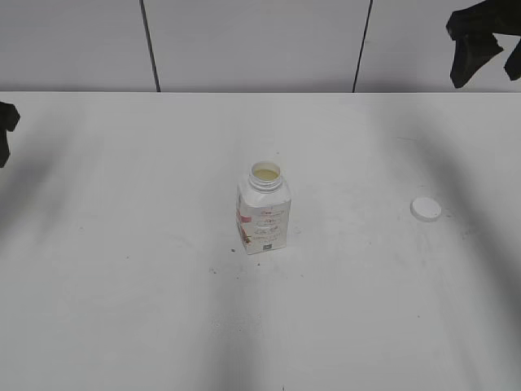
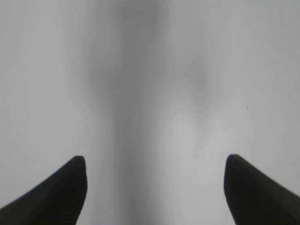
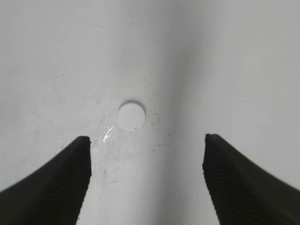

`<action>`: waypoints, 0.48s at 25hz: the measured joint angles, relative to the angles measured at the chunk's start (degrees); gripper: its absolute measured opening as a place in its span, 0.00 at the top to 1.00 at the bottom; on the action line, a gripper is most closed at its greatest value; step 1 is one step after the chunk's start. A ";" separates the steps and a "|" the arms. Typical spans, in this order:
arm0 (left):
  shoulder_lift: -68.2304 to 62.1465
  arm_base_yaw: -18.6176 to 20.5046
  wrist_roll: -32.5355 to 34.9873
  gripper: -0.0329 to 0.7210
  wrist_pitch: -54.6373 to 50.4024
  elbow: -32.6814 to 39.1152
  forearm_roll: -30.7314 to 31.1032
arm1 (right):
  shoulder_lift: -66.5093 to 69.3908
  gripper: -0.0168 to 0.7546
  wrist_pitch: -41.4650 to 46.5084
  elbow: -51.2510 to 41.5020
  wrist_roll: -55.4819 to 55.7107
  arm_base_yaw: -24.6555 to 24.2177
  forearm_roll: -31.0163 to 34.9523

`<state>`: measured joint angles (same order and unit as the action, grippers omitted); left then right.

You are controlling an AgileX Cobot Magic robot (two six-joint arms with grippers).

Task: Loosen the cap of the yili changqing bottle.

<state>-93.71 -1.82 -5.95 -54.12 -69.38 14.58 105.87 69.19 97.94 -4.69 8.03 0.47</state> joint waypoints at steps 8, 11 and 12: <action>1.63 0.00 3.14 0.23 -14.78 -0.11 -3.30 | -3.44 0.22 0.35 0.00 -0.03 0.00 1.04; 4.95 0.00 3.21 0.23 -15.38 -0.11 -3.50 | -5.59 0.22 0.37 -0.59 -0.08 0.00 1.10; 6.23 0.00 3.27 0.23 -15.38 -0.11 -3.55 | -6.40 0.22 0.43 -1.23 -0.08 0.00 1.11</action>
<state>-87.48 -1.82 -2.68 -69.50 -69.49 11.03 99.47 69.62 96.71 -4.77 8.03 1.58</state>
